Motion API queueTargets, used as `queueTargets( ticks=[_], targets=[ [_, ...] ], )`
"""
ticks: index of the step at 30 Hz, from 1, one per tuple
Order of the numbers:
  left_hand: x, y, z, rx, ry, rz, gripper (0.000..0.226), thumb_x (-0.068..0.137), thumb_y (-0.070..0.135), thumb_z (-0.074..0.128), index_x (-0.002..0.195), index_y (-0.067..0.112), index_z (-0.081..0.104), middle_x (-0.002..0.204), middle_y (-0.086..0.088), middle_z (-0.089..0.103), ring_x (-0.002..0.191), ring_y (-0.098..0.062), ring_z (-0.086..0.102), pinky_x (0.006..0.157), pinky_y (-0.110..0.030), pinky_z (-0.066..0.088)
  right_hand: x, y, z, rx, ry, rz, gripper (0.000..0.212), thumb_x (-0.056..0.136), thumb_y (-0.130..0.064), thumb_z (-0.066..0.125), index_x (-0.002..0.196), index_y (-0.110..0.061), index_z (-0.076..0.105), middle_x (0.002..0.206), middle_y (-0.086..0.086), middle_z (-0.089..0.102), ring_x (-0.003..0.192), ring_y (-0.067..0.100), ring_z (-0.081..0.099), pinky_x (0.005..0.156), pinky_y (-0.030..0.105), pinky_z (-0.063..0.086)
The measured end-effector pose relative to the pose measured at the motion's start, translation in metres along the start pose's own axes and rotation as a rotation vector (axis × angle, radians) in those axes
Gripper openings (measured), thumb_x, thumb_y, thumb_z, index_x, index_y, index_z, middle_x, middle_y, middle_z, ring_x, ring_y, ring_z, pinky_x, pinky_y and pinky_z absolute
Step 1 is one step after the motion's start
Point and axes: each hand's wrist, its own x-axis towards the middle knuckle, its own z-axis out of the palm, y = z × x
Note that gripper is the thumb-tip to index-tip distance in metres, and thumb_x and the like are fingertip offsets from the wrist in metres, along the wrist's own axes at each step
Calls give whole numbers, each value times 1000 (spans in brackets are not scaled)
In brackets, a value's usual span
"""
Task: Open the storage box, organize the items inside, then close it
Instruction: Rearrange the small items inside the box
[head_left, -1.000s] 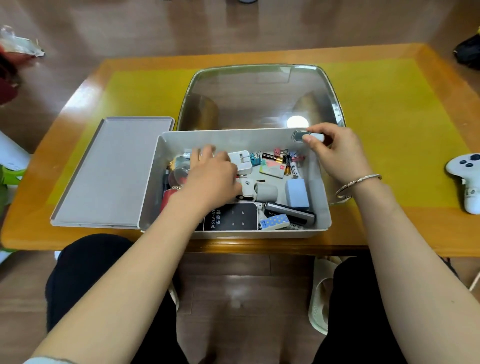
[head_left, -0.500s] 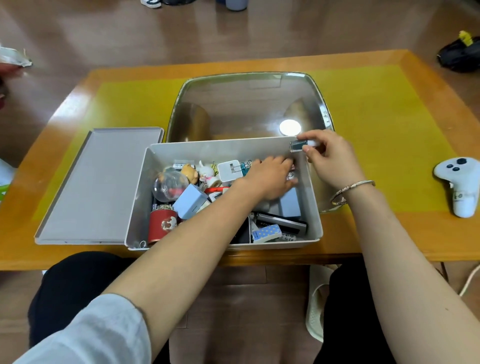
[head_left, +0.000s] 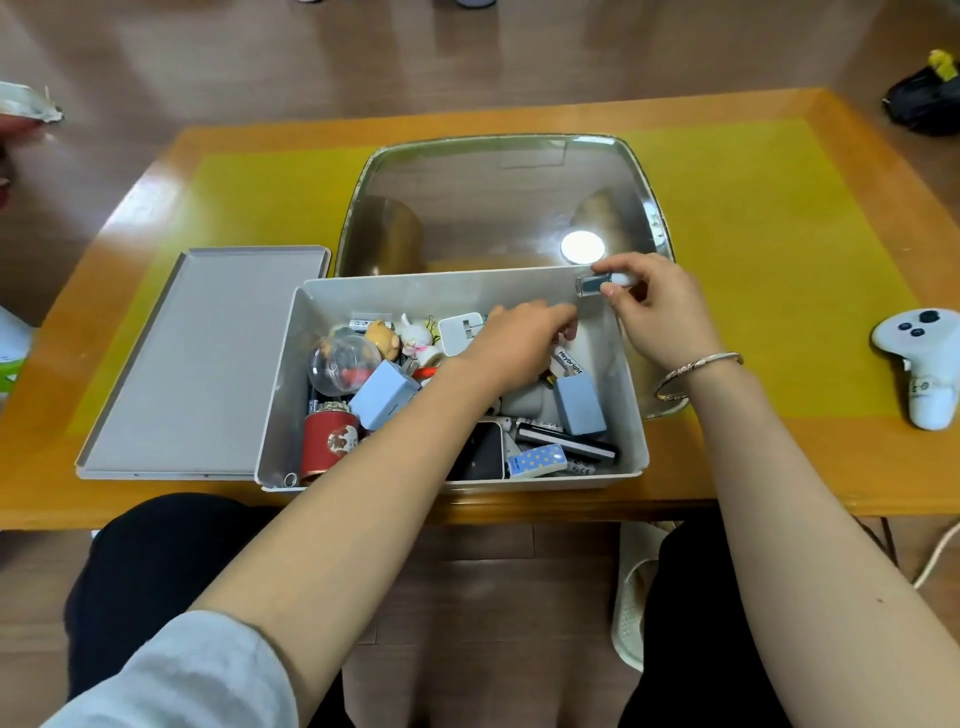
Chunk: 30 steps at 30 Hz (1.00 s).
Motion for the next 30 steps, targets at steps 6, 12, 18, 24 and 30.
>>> queueTargets(
  ticks=[6, 12, 18, 24, 30],
  targets=[
    [-39, -8, -29, -43, 29, -141, 29, 83, 13, 45, 94, 27, 69, 100, -2, 69, 95, -26, 61, 71, -31, 45, -1, -4, 3, 36, -7, -4, 22, 90, -11, 57, 108, -16, 67, 94, 0, 58, 73, 7, 47, 62, 1, 33],
    [-51, -18, -36, 166, -15, -224, 34, 84, 59, 51, 98, 32, 69, 99, 1, 47, 103, -22, 45, 77, -32, 32, 0, 0, 2, 86, -10, 45, 18, 87, -15, 62, 105, -15, 61, 73, -4, 52, 57, 13, 43, 52, 10, 34],
    [-19, -2, -12, 104, -13, 20, 52, 87, 54, 54, 127, 20, 50, 135, -3, 44, 123, -25, 39, 100, -39, 35, 1, 2, 0, 122, 51, 39, 13, 85, -12, 65, 96, -10, 59, 74, -8, 53, 53, 9, 41, 52, 11, 34],
    [10, 9, 13, 243, -227, -58, 72, 82, 76, 37, 136, 28, 42, 137, -11, 45, 127, -34, 39, 102, -46, 30, 0, 6, 1, 42, -1, 29, 11, 85, -14, 64, 95, -15, 60, 71, -18, 50, 57, 1, 46, 56, 20, 31],
    [3, 2, 17, 266, -204, -44, 61, 82, 77, 36, 109, 25, 56, 119, -10, 50, 115, -33, 38, 92, -45, 29, -3, 6, 3, 2, -84, 37, 11, 86, -14, 64, 94, -18, 57, 81, -7, 56, 63, 15, 49, 63, 26, 38]
  ],
)
